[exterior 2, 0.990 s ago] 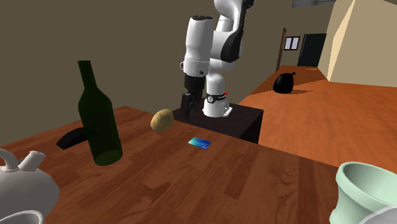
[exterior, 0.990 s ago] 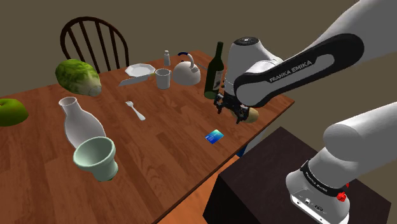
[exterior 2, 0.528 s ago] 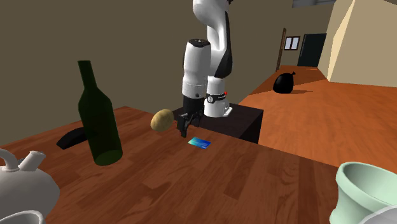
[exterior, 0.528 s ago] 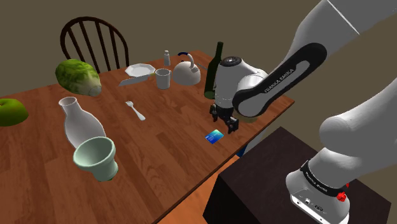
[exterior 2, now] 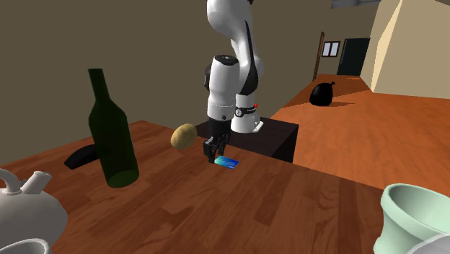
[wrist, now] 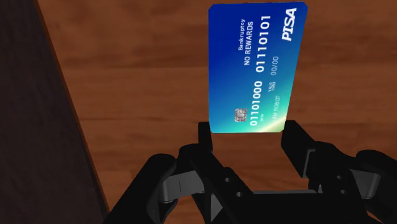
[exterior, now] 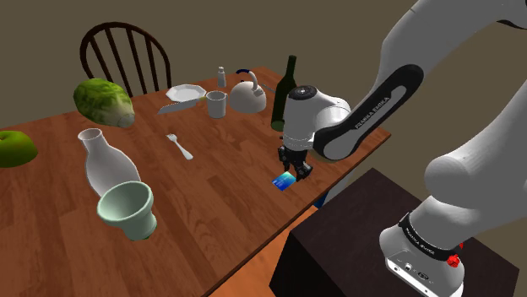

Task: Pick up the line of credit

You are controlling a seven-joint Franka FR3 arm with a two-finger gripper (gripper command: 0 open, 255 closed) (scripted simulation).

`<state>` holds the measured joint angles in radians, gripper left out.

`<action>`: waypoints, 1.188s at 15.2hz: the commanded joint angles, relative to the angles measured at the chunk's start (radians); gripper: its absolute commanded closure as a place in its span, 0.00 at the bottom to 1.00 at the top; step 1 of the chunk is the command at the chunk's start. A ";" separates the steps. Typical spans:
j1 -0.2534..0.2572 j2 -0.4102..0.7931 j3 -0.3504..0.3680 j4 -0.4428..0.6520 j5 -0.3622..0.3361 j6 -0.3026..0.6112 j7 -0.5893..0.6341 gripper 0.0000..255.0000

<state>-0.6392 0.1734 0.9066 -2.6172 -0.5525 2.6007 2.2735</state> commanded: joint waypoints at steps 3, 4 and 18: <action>0.001 0.004 -0.003 -0.002 -0.005 0.001 0.003 1.00; 0.000 0.003 -0.003 -0.002 -0.003 0.001 0.002 1.00; -0.042 -0.267 0.117 -0.023 0.464 -0.080 -0.346 1.00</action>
<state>-0.6888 -0.0643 1.0272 -2.6408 -0.1402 2.5347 1.9689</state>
